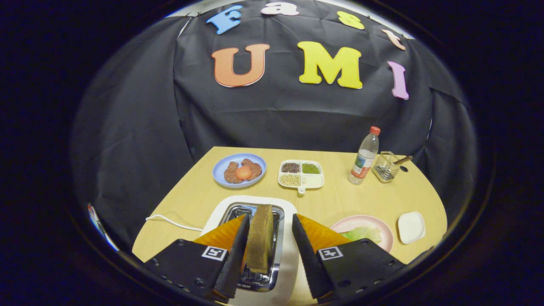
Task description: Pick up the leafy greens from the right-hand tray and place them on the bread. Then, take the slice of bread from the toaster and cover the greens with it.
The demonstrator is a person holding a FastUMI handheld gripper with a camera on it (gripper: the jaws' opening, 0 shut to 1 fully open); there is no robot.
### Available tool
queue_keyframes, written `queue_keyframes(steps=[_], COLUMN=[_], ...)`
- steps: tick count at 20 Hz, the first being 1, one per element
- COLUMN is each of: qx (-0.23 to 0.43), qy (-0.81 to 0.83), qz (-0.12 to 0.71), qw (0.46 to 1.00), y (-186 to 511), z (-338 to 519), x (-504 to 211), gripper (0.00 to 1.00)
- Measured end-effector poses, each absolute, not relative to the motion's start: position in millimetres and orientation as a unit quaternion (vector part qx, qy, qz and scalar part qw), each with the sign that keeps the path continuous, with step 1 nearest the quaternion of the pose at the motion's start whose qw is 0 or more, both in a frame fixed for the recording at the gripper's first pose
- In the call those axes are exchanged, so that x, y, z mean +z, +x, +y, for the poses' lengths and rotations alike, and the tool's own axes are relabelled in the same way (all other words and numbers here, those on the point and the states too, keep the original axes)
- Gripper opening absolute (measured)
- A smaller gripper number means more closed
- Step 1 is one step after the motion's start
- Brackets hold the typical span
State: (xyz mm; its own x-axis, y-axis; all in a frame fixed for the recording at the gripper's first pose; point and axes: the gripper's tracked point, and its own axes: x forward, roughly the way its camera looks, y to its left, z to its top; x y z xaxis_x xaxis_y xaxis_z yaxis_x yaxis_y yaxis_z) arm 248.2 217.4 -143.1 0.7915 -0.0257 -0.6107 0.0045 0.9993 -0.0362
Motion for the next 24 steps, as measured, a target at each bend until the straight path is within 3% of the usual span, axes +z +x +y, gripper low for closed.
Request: queue_keyframes(steps=[1, 3, 7, 8, 24], qx=[-0.009, -0.007, 0.003, 0.003, 0.013], qy=[-0.02, -0.023, -0.03, -0.031, -0.028], qz=[0.328, 0.327, 0.33, 0.328, 0.19], qw=[0.945, 0.945, 0.943, 0.944, 0.981], y=[248, 249, 239, 236, 163], z=[218, 219, 223, 222, 219], x=[-147, -149, -144, -138, -1], gripper=[0.58, 0.2, 0.12, 0.04, 0.04])
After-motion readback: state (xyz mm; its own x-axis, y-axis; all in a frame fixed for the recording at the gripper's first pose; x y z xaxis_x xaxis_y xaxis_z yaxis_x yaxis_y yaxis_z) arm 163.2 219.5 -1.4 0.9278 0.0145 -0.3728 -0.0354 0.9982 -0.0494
